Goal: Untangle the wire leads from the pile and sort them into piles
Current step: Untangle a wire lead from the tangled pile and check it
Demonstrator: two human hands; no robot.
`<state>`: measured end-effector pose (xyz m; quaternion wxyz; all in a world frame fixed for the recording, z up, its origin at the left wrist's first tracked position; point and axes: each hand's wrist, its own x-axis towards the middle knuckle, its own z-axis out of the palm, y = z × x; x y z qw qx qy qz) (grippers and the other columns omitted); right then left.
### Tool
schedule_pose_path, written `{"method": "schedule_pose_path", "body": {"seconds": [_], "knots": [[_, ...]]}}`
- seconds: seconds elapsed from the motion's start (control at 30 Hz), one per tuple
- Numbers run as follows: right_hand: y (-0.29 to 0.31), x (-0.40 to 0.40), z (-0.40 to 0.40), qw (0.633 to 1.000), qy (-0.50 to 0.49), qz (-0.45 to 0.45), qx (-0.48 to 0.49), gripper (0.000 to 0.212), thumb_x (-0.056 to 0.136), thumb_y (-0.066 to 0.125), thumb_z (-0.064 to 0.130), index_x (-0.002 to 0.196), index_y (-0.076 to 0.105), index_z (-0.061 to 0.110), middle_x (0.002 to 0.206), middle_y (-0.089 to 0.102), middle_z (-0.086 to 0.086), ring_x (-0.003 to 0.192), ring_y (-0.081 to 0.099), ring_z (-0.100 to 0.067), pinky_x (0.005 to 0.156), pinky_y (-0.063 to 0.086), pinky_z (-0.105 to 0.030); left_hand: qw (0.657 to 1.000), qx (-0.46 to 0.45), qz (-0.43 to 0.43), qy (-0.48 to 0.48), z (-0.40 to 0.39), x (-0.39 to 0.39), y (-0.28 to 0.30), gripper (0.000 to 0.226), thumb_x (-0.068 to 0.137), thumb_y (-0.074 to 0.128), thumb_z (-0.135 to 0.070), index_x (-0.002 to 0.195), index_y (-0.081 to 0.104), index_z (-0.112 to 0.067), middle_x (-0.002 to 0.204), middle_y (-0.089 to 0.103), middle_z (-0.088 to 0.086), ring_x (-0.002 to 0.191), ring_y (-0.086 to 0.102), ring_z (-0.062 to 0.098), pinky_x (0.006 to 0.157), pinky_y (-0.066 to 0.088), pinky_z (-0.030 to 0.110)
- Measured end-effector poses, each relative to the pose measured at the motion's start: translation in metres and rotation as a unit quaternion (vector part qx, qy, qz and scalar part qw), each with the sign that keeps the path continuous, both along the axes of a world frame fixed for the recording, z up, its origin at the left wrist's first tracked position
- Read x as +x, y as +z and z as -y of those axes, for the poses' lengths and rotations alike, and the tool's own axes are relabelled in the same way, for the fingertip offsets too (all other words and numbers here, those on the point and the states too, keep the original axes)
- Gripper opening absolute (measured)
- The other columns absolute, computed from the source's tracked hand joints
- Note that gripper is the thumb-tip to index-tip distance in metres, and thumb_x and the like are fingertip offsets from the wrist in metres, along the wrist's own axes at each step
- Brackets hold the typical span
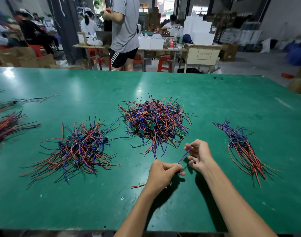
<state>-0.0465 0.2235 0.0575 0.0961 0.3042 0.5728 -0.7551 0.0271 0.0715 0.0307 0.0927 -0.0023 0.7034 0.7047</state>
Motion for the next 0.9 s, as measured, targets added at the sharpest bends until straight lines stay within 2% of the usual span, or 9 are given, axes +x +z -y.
{"method": "schedule_pose_path", "body": {"seconds": [0.17,0.2,0.27,0.3,0.37,0.5,0.67,0.8,0.9], "knots": [[-0.027,0.020,0.006,0.987,0.040,-0.141,0.059,0.040,0.104,0.046,0.042,0.101,0.075,0.015,0.084,0.076,-0.007,0.054,0.055,-0.014,0.049,0.044,-0.024,0.997,0.060,0.019,0.042,0.010,-0.002,0.009,0.017,0.092,0.069,-0.019,0.084,0.083,-0.014,0.081,0.077,0.004,0.046,0.054,0.010,0.049,0.045,0.020],[-0.035,0.029,0.009,0.972,0.040,-0.195,0.121,0.031,0.101,0.053,0.040,0.101,0.075,0.017,0.081,0.075,-0.005,0.057,0.057,-0.016,0.052,0.046,-0.026,0.993,0.093,0.036,0.068,0.013,-0.003,0.013,0.016,0.093,0.070,-0.023,0.086,0.083,-0.016,0.079,0.076,0.003,0.048,0.057,0.011,0.049,0.047,0.020],[-0.051,0.043,0.013,0.904,0.097,-0.286,0.304,0.013,0.091,0.069,0.038,0.102,0.073,0.031,0.081,0.075,0.005,0.067,0.065,-0.016,0.062,0.051,-0.029,0.982,0.149,0.059,0.104,0.016,-0.008,0.019,0.021,0.094,0.068,-0.032,0.091,0.082,-0.018,0.080,0.074,-0.001,0.057,0.062,0.004,0.052,0.046,0.017],[-0.054,0.049,0.016,0.869,0.143,-0.320,0.350,0.017,0.087,0.074,0.041,0.103,0.071,0.038,0.083,0.074,0.010,0.069,0.067,-0.012,0.065,0.053,-0.026,0.974,0.185,0.067,0.113,0.016,-0.010,0.021,0.024,0.094,0.067,-0.035,0.093,0.081,-0.016,0.079,0.073,-0.003,0.059,0.062,0.002,0.054,0.047,0.016],[-0.053,0.060,0.026,0.841,0.203,-0.363,0.345,0.030,0.081,0.078,0.052,0.108,0.068,0.042,0.085,0.074,0.013,0.063,0.065,-0.006,0.060,0.051,-0.019,0.948,0.269,0.084,0.149,0.014,-0.014,0.027,0.024,0.094,0.066,-0.033,0.099,0.079,-0.013,0.076,0.071,-0.005,0.062,0.062,0.003,0.056,0.051,0.019],[-0.045,0.069,0.037,0.882,0.150,-0.389,0.220,0.036,0.074,0.085,0.052,0.105,0.073,0.038,0.087,0.075,0.004,0.062,0.064,-0.009,0.057,0.052,-0.023,0.909,0.337,0.092,0.228,0.014,-0.019,0.029,0.011,0.094,0.068,-0.021,0.096,0.074,-0.012,0.079,0.071,-0.002,0.065,0.066,0.007,0.061,0.057,0.019],[-0.046,0.068,0.028,0.928,0.050,-0.358,0.094,0.018,0.082,0.078,0.035,0.088,0.080,0.019,0.080,0.076,-0.004,0.063,0.062,-0.005,0.059,0.050,-0.017,0.912,0.329,0.084,0.230,0.007,-0.009,0.018,0.010,0.090,0.072,-0.013,0.093,0.073,-0.004,0.084,0.076,0.011,0.072,0.073,0.015,0.067,0.059,0.020],[-0.045,0.063,0.029,0.942,-0.010,-0.324,0.084,0.026,0.086,0.071,0.036,0.083,0.079,0.012,0.071,0.073,-0.002,0.054,0.052,-0.004,0.053,0.043,-0.014,0.917,0.317,0.074,0.229,0.002,0.003,0.006,0.015,0.088,0.074,-0.014,0.092,0.075,0.001,0.090,0.077,0.016,0.071,0.074,0.016,0.064,0.058,0.019],[-0.046,0.063,0.030,0.933,0.033,-0.340,0.111,0.029,0.088,0.068,0.038,0.076,0.077,0.013,0.064,0.068,0.001,0.053,0.052,-0.004,0.052,0.044,-0.015,0.917,0.312,0.070,0.238,-0.002,0.010,0.000,0.019,0.087,0.075,-0.013,0.093,0.074,0.005,0.089,0.077,0.020,0.071,0.075,0.019,0.060,0.058,0.020]]}}
